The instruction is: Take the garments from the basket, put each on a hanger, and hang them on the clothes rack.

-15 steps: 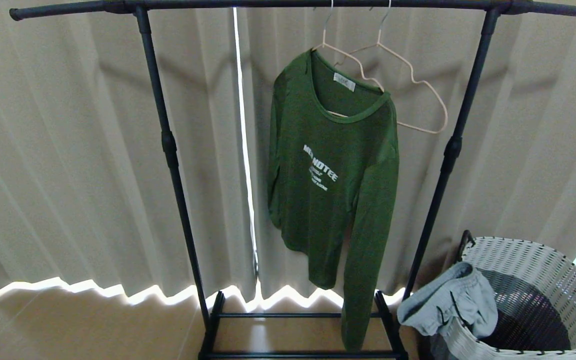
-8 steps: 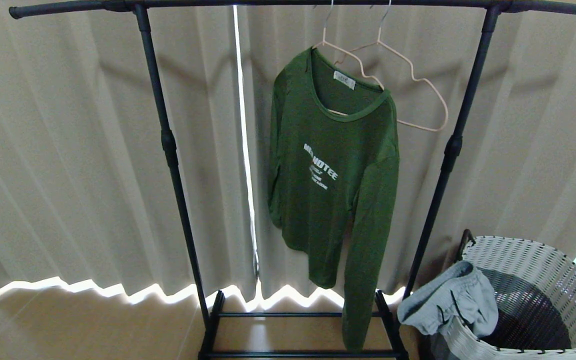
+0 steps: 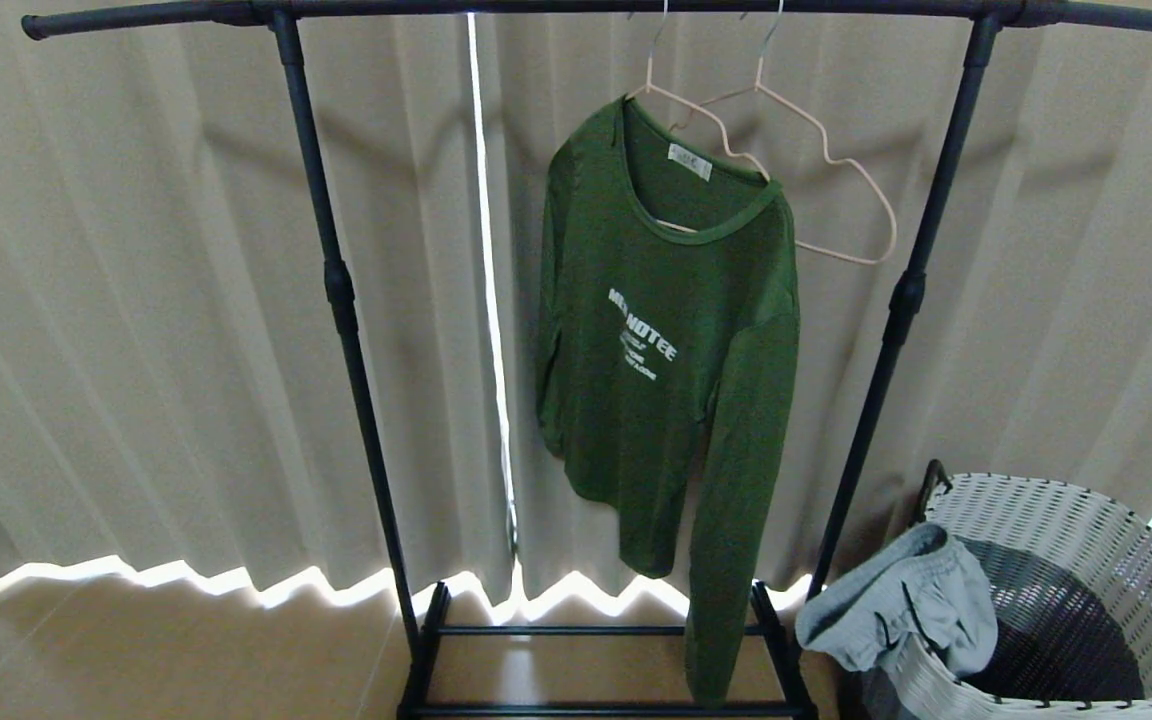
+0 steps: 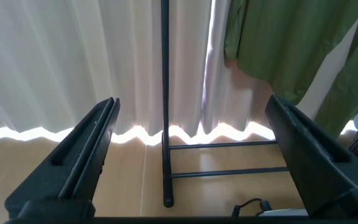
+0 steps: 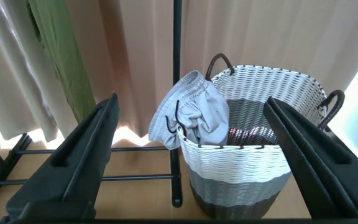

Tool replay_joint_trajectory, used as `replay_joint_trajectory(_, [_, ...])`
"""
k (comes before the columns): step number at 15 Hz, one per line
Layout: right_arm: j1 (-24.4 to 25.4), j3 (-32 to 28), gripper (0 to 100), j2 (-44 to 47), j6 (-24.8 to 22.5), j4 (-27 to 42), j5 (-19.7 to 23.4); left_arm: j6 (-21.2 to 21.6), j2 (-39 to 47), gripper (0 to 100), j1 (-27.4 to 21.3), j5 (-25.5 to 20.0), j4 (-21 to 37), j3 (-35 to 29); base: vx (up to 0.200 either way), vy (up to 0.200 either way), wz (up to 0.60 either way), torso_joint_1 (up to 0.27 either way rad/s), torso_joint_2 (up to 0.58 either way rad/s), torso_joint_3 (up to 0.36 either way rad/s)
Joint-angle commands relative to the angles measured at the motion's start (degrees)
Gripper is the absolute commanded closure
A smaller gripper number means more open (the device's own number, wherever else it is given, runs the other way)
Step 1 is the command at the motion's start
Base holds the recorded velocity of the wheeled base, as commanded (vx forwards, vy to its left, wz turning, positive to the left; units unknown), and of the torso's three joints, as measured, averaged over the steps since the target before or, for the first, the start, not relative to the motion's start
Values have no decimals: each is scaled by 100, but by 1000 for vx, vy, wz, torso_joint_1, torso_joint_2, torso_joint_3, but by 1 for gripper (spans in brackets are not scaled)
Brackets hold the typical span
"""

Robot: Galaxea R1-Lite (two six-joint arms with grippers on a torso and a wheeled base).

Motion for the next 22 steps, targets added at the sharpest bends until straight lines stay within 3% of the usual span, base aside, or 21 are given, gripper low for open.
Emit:
replay_joint_trajectory(1, [1, -1, 0, -2, -10, 3, -2, 2, 6, 0, 0, 1, 1, 0, 0, -200, 0, -2, 2, 2])
replay_joint_trajectory(9, [1, -1, 0, -2, -1, 3, -2, -7, -3, 0, 0, 19, 1, 0, 0, -200, 0, 4, 5, 2])
replay_joint_trajectory(16, [1, -1, 0, -2, -19, 3, -2, 2, -3, 0, 0, 1, 1, 0, 0, 0, 0, 0, 0, 0])
replay_joint_trajectory(22, [1, -1, 0, -2, -27, 3, -2, 2, -3, 0, 0, 1, 1, 0, 200, 0, 0, 2, 2, 2])
